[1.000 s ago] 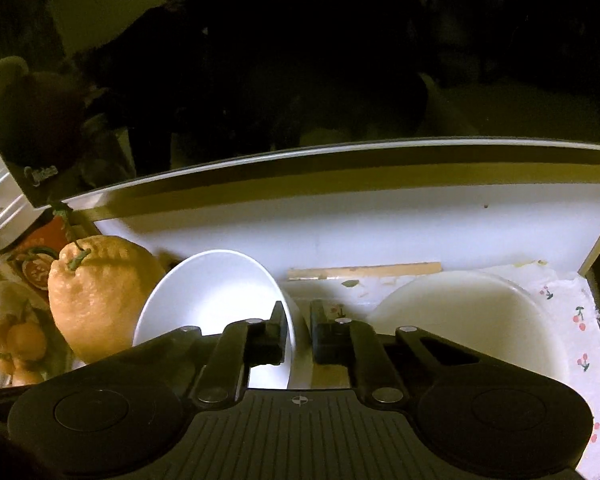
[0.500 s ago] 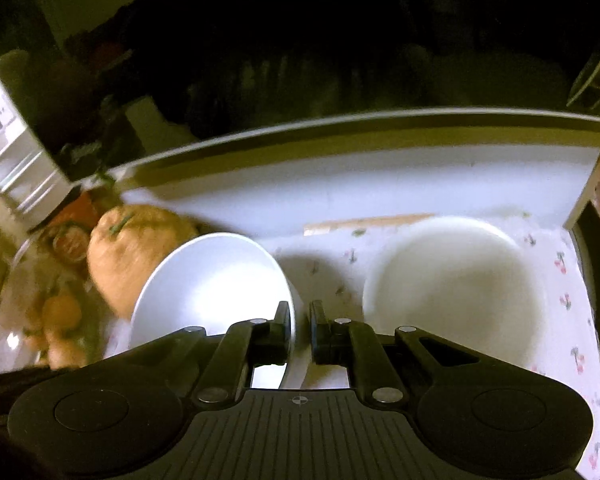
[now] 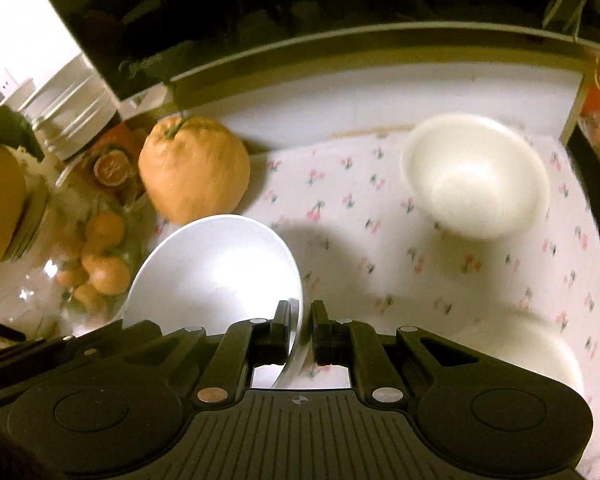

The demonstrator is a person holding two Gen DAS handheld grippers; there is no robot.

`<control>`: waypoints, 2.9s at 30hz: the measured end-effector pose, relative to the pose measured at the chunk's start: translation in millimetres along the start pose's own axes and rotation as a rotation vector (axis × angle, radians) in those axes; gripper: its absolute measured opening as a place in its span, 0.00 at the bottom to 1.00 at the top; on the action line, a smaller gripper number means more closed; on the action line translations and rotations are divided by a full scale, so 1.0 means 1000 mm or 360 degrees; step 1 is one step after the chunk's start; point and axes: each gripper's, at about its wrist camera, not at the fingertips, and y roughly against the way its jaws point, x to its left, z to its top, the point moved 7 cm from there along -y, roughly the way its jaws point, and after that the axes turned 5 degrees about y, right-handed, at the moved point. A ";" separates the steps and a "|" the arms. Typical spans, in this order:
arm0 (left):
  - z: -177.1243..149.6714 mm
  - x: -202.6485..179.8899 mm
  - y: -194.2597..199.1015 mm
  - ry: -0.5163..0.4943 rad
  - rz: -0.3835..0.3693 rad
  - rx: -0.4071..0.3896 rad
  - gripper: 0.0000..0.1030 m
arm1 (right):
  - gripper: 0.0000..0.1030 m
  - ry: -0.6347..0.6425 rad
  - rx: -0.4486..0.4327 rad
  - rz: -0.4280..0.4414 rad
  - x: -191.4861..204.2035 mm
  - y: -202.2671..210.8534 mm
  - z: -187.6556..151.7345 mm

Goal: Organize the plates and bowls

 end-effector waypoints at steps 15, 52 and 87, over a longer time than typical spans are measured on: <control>-0.030 0.010 0.010 -0.0076 -0.0011 0.0033 0.11 | 0.12 -0.0004 0.0062 -0.0041 0.019 0.002 -0.039; -0.034 0.006 0.019 -0.0153 0.0020 0.0039 0.72 | 0.73 -0.0078 -0.0180 0.0082 -0.003 0.058 -0.043; -0.056 -0.112 -0.007 -0.0299 -0.0170 0.0053 0.91 | 0.89 -0.0414 -0.0245 -0.0042 -0.147 0.090 -0.066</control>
